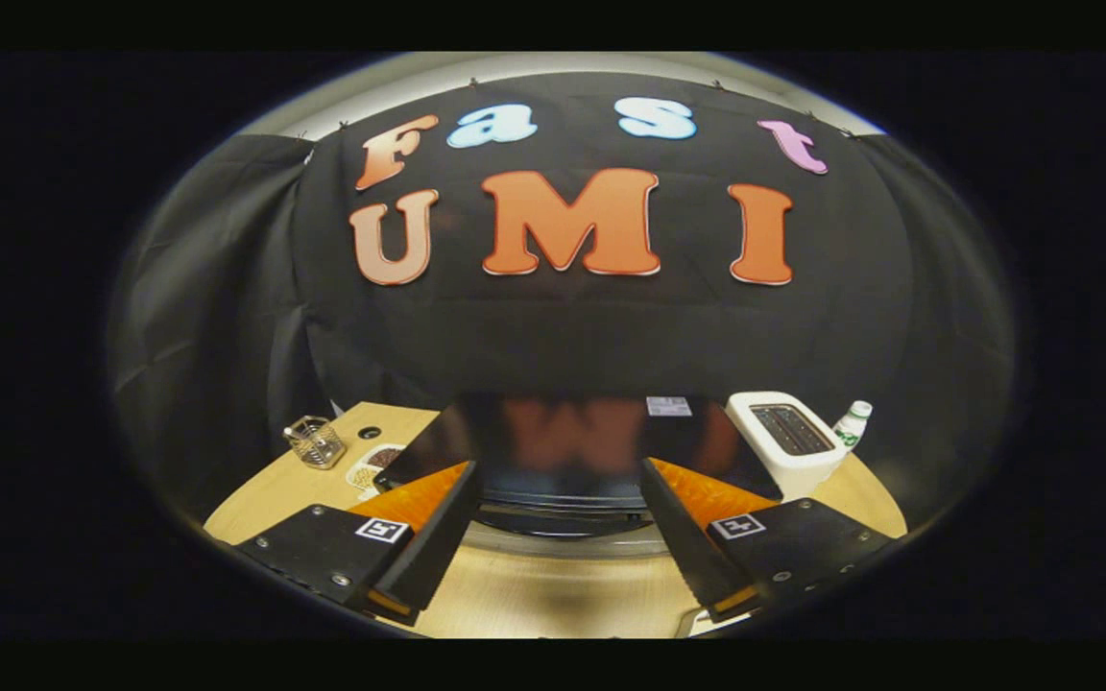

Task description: Open the toaster oven, put the food inside, and close the toaster oven door.

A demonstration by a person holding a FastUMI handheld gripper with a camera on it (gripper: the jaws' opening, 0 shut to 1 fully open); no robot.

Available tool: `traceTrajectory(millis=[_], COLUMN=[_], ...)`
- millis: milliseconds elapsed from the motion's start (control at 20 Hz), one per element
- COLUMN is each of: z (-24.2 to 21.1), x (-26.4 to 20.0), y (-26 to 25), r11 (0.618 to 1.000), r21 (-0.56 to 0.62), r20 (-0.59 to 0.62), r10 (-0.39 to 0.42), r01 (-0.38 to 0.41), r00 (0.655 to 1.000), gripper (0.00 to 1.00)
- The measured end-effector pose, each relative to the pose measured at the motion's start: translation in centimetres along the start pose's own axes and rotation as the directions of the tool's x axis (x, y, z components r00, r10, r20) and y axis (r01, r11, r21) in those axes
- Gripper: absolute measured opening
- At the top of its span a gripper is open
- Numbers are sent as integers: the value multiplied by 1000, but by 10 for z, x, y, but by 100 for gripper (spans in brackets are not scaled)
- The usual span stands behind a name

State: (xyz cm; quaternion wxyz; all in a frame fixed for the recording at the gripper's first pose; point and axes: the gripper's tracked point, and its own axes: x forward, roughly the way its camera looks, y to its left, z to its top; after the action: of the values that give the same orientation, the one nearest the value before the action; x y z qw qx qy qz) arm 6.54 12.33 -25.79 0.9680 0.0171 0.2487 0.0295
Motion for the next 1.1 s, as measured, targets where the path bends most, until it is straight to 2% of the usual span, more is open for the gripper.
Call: traceTrajectory(millis=[300,550,650,750,950,1100], z=[-37,-36,-39,-46,-84,-132], x=[26,18,8,-5,-41,-60], y=[0,5,6,8,18,27], r11=[997,998,998,999,997,990], r21=[29,21,4,-11,-66,-54], r20=[-82,14,42,56,-10,-149], r10=[-71,-63,-55,-47,29,124], r01=[74,62,55,48,-30,-133], r00=[994,998,998,997,1000,981], gripper=[98,97,90,88,87,87])
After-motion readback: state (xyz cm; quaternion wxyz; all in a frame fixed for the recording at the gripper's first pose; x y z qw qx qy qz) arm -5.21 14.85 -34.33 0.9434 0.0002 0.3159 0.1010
